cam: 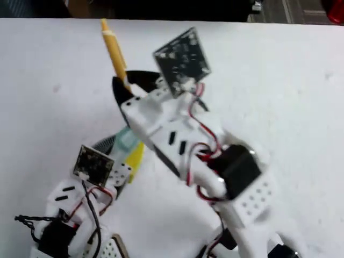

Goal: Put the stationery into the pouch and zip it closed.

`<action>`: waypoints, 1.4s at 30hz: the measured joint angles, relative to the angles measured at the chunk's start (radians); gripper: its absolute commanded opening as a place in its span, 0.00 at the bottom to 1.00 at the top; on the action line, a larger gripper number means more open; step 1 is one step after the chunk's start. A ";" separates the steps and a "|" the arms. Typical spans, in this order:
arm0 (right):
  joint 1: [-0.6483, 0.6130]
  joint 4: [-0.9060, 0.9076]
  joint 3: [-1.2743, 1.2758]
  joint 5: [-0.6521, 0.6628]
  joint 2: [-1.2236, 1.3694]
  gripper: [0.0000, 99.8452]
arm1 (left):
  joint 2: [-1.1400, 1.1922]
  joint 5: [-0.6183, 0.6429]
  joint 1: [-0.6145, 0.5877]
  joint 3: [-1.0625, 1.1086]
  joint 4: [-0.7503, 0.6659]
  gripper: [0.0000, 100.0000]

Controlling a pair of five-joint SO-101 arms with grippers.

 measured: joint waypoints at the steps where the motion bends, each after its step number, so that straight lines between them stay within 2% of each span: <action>1: 0.000 -0.017 0.028 -0.009 0.000 0.02 | 0.000 0.000 -0.005 0.000 0.000 0.19; 7: 0.003 -0.077 0.152 -0.078 -0.081 0.02 | 0.000 0.057 -0.048 0.000 0.000 0.21; 16: 0.005 -0.069 0.290 -0.077 -0.296 0.02 | 0.000 0.118 -0.054 0.002 0.000 0.23; 21: -0.002 -0.069 0.374 0.026 -0.342 0.02 | 0.000 0.121 -0.068 0.002 0.000 0.23; 27: -0.005 -0.069 0.446 0.060 -0.379 0.02 | 0.000 0.121 -0.106 0.002 0.000 0.23; 31: -0.089 -0.069 0.453 0.133 -0.362 0.02 | 0.000 0.121 -0.110 0.002 0.000 0.23; 33: -0.146 -0.069 0.453 0.199 -0.334 0.05 | 0.000 0.123 -0.110 0.002 0.000 0.23; 35: -0.170 -0.063 0.445 0.242 -0.304 0.15 | 0.000 0.124 -0.112 0.002 0.000 0.23; 38: -0.172 -0.012 0.391 0.241 -0.262 0.29 | 0.000 0.124 -0.115 0.002 0.000 0.23; 42: -0.164 0.074 0.296 0.233 -0.209 0.28 | 0.000 0.124 -0.112 0.002 0.000 0.23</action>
